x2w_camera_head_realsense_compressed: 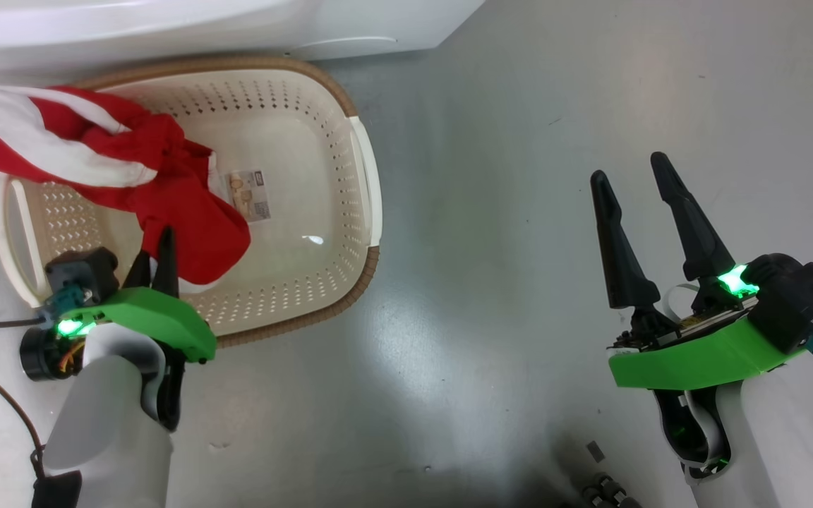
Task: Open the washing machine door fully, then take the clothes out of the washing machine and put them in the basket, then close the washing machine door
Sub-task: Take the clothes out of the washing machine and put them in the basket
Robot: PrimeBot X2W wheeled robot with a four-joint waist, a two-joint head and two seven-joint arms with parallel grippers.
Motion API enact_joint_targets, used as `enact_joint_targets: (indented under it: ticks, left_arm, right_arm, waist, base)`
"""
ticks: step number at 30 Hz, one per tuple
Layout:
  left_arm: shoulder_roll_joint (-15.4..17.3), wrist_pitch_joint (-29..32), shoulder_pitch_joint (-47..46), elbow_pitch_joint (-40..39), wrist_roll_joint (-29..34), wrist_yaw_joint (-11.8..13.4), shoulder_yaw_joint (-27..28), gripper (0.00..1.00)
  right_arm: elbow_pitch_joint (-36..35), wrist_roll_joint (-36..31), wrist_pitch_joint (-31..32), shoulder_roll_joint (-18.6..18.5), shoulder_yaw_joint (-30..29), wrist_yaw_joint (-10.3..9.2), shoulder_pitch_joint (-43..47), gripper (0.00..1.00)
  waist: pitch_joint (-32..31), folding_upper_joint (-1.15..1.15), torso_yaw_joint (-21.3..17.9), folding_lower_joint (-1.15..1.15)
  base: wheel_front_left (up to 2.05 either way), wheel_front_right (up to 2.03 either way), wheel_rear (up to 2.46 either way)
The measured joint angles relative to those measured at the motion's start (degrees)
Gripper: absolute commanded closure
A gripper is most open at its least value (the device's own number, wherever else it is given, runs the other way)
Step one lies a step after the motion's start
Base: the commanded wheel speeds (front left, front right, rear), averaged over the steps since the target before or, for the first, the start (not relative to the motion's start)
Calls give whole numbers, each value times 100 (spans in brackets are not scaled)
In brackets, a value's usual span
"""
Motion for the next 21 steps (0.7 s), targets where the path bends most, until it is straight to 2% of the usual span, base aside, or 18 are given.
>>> enact_joint_targets:
  ticks: [3,4,5,6,7,15,21]
  left_arm:
    - [3,0,-59,124,0,0,41,100]
    - [2,0,-86,163,0,0,48,89]
    - [3,0,-125,224,0,0,62,53]
    - [5,0,-151,275,0,0,69,24]
    - [5,0,-180,354,-1,0,89,0]
    - [87,0,-314,712,58,55,71,0]
    - [98,0,-334,583,127,143,30,0]
  right_arm:
    - [2,2,0,0,23,0,-3,0]
    - [4,7,0,0,30,0,-3,0]
    - [9,15,0,-1,38,0,-4,0]
    - [14,37,0,-1,49,0,-5,0]
    - [22,52,0,0,63,0,-5,0]
    - [90,59,0,-1,86,0,-10,0]
    - [126,60,0,-1,82,0,-10,0]
  waist:
    - [25,0,-15,0]
    - [32,0,-19,0]
    - [36,0,-22,0]
    - [35,0,-26,0]
    - [32,0,-29,0]
    - [-41,0,-42,0]
    - [-164,0,-3,0]
  base:
    - [0,0,0]
    - [0,0,0]
    - [0,0,0]
    - [0,0,0]
    - [0,0,0]
    - [0,0,0]
    - [0,0,0]
